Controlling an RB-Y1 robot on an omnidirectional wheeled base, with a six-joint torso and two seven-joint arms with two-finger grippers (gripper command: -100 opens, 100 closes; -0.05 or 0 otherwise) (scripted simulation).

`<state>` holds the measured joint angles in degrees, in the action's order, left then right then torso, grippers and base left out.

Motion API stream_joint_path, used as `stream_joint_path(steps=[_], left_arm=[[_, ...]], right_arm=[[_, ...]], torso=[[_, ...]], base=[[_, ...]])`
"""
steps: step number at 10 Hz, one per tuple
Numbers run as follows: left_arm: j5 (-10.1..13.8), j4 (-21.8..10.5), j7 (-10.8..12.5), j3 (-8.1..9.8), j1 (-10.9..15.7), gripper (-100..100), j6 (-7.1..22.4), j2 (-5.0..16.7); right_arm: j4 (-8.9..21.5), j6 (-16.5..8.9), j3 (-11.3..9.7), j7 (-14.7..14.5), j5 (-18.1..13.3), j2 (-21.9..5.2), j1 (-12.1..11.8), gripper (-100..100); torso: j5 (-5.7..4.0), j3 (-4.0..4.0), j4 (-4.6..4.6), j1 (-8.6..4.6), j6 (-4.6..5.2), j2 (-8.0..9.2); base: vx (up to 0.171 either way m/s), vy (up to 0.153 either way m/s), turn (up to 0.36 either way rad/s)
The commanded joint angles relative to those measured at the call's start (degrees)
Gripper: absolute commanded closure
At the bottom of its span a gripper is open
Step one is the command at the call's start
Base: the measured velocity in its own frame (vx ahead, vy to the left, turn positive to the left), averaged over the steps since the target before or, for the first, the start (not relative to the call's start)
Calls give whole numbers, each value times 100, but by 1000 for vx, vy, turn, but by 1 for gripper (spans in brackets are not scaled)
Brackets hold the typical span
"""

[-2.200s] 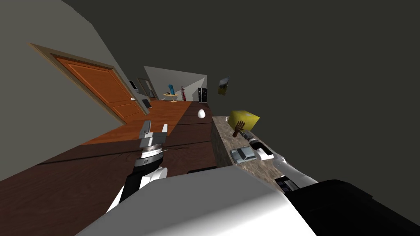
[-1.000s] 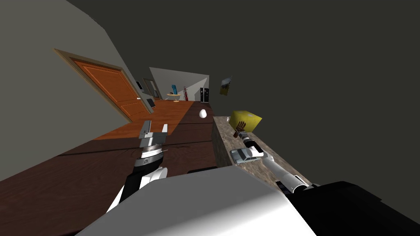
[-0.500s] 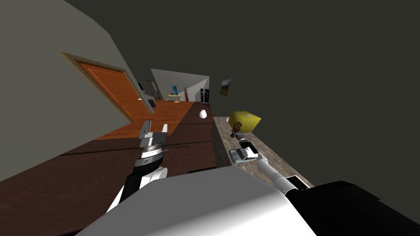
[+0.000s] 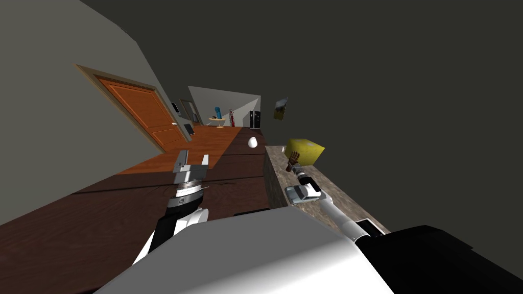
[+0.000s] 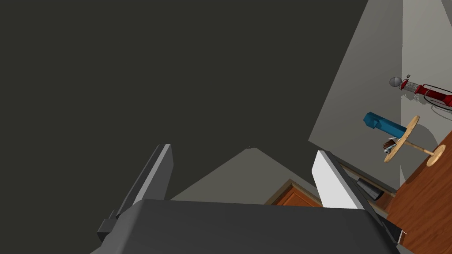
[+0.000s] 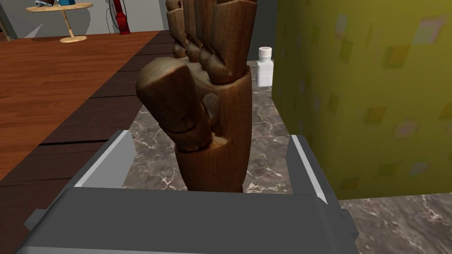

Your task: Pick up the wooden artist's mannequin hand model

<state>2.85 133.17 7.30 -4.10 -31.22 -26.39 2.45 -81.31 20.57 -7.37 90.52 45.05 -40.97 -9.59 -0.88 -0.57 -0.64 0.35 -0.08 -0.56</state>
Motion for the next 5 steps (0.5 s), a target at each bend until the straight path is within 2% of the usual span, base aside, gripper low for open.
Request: stream_joint_path(steps=[1,2,3,4,5], left_arm=[[0,0,0,0,0,0,0,0],[0,0,0,0,0,0,0,0],[0,0,0,0,0,0,0,0],[0,0,0,0,0,0,0,0],[0,0,0,0,0,0,0,0]], right_arm=[[-2,-6,-10,-4,1,13,-12,-100],[-84,-287,180,-287,286,288,95,-100],[-84,-320,180,-413,440,399,95,-100],[-84,-320,180,-584,558,399,95,-100],[-84,-320,180,-754,558,399,95,-100]], torso=[[0,0,0,0,0,0],[-4,0,-3,2,1,2],[-5,-1,-3,4,-1,1],[-6,-2,-4,4,0,1],[-16,-5,-9,9,-5,-1]], base=[[0,0,0],[0,0,0],[0,0,0],[0,0,0],[0,0,0]])
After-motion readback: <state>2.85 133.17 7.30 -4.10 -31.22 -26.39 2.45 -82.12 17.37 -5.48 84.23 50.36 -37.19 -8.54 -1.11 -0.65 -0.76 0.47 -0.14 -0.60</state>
